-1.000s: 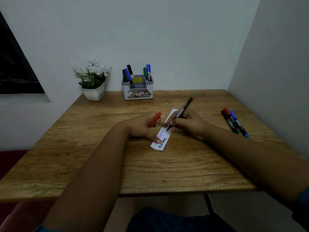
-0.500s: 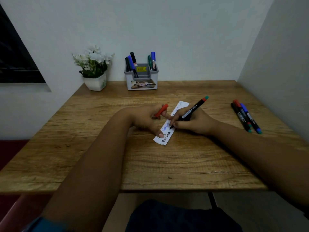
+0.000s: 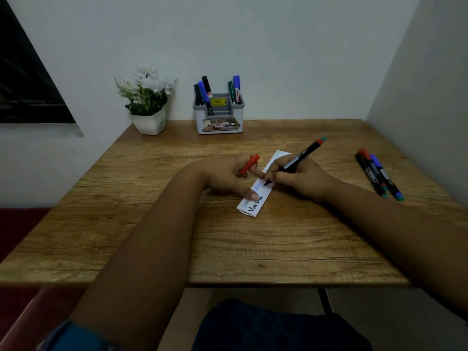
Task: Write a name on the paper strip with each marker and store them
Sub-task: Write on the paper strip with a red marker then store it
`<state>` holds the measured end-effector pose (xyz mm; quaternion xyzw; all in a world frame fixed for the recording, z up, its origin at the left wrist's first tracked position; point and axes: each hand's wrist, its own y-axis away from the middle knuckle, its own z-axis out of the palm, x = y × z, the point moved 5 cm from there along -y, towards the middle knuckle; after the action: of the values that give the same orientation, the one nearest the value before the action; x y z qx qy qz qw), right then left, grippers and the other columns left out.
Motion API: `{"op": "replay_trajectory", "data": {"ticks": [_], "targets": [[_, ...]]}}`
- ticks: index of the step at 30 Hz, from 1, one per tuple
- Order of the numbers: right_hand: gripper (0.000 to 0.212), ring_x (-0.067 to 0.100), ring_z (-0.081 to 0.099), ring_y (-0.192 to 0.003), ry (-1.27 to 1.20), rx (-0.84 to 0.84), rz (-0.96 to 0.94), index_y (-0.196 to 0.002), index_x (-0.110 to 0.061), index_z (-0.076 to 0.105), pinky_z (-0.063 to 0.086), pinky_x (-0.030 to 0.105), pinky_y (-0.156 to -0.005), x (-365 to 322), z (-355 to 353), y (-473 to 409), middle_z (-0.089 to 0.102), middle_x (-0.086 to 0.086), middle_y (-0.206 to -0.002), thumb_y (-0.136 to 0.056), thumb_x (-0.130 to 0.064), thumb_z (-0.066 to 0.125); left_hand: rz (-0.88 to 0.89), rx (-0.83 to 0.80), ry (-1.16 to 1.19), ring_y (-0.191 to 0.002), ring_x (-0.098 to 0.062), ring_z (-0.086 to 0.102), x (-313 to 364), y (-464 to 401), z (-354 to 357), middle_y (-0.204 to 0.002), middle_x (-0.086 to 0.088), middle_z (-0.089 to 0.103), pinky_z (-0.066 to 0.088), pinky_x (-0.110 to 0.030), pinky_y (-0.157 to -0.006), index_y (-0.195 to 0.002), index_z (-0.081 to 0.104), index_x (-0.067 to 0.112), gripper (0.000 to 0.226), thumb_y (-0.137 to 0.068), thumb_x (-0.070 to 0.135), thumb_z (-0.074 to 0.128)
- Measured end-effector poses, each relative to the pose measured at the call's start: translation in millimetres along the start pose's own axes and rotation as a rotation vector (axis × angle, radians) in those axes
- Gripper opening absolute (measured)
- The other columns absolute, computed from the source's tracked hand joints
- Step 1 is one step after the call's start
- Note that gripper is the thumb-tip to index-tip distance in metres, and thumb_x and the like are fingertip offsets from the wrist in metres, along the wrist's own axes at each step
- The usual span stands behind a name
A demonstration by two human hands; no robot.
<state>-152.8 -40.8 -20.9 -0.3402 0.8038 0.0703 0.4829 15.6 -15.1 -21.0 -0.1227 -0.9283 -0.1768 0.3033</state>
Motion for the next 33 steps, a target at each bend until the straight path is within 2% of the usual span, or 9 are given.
{"op": "replay_trajectory", "data": {"ticks": [1,3,5,7,10,17,23,27,33], "targets": [[0.011,0.012,0.069,-0.089,-0.097,0.025,0.019,-0.087,-0.001,0.071,0.052,0.024,-0.080,-1.4,-1.2,0.6,0.073,0.007,-0.091,-0.087,0.004,0.061,0.003,0.024,0.017,-0.116,-0.010,0.046,1.1,-1.2,0.6,-0.115,0.021,0.051,0.038,-0.025,-0.088,-0.118,0.045,0.036,0.058,-0.073,0.034,0.082],[0.009,0.012,0.069,-0.090,-0.218,0.022,0.037,-0.090,0.001,0.069,0.053,0.022,-0.081,-2.9,-2.0,1.4,0.072,0.006,-0.092,-0.086,0.006,0.063,0.014,0.050,0.021,-0.116,-0.009,0.044,6.1,-1.7,2.4,-0.114,0.023,0.046,0.036,-0.024,-0.090,-0.137,0.037,0.031,0.078,-0.073,0.033,0.082],[0.011,0.020,0.069,-0.098,-0.202,-0.050,0.043,-0.089,0.000,0.071,0.054,0.029,-0.090,-1.9,0.4,1.3,0.073,0.011,-0.096,-0.081,0.007,0.068,0.034,0.061,0.015,-0.117,-0.008,0.043,8.4,-2.5,2.6,-0.112,0.027,0.044,0.035,-0.024,-0.092,-0.145,0.030,0.025,0.089,-0.073,0.030,0.083],[0.012,0.025,0.068,-0.101,-0.119,-0.109,0.033,-0.088,-0.003,0.073,0.053,0.034,-0.095,-2.1,3.8,1.4,0.074,0.013,-0.099,-0.081,0.006,0.070,0.026,0.039,0.002,-0.119,-0.009,0.044,6.3,-3.8,2.7,-0.109,0.028,0.045,0.037,-0.025,-0.094,-0.140,0.034,0.026,0.083,-0.073,0.029,0.083],[0.013,0.019,0.069,-0.096,0.021,-0.082,-0.029,-0.085,-0.008,0.074,0.054,0.031,-0.091,-5.3,7.1,0.6,0.075,0.008,-0.094,-0.083,0.003,0.067,0.026,0.025,-0.017,-0.120,-0.011,0.046,4.8,-4.1,2.3,-0.111,0.028,0.047,0.037,-0.026,-0.097,-0.129,0.039,0.030,0.071,-0.073,0.029,0.083],[0.012,0.014,0.069,-0.091,0.076,-0.069,-0.048,-0.083,-0.008,0.072,0.055,0.031,-0.089,-4.1,10.7,0.2,0.074,0.004,-0.090,-0.083,0.003,0.067,0.039,0.016,-0.023,-0.124,-0.011,0.042,9.1,-2.1,2.5,-0.125,0.018,0.045,0.037,-0.031,-0.103,-0.147,0.027,0.023,0.091,-0.075,0.029,0.082],[0.012,0.021,0.068,-0.090,0.098,-0.057,0.003,-0.079,-0.011,0.071,0.054,0.042,-0.090,-0.2,7.1,-1.8,0.073,0.006,-0.088,-0.082,0.000,0.067,0.038,0.026,-0.028,-0.115,-0.009,0.043,9.0,-1.7,1.7,-0.112,0.028,0.045,0.037,-0.019,-0.085,-0.145,0.031,0.021,0.086,-0.076,0.027,0.081],[0.009,0.014,0.068,-0.091,0.108,-0.053,-0.009,-0.082,-0.011,0.073,0.055,0.036,-0.089,-2.0,9.3,-1.6,0.073,0.000,-0.090,-0.084,-0.003,0.069,0.033,0.028,-0.027,-0.117,-0.010,0.045,7.4,-1.6,1.5,-0.106,0.031,0.045,0.037,-0.025,-0.092,-0.142,0.033,0.020,0.083,-0.075,0.027,0.081],[0.012,0.017,0.069,-0.088,0.056,-0.013,0.021,-0.079,-0.010,0.072,0.055,0.032,-0.085,-0.1,1.3,-1.6,0.073,0.008,-0.087,-0.082,0.001,0.068,0.027,0.020,-0.013,-0.119,-0.010,0.043,6.8,-2.1,2.9,-0.106,0.033,0.044,0.034,-0.024,-0.093,-0.146,0.029,0.019,0.088,-0.075,0.027,0.081]]}}
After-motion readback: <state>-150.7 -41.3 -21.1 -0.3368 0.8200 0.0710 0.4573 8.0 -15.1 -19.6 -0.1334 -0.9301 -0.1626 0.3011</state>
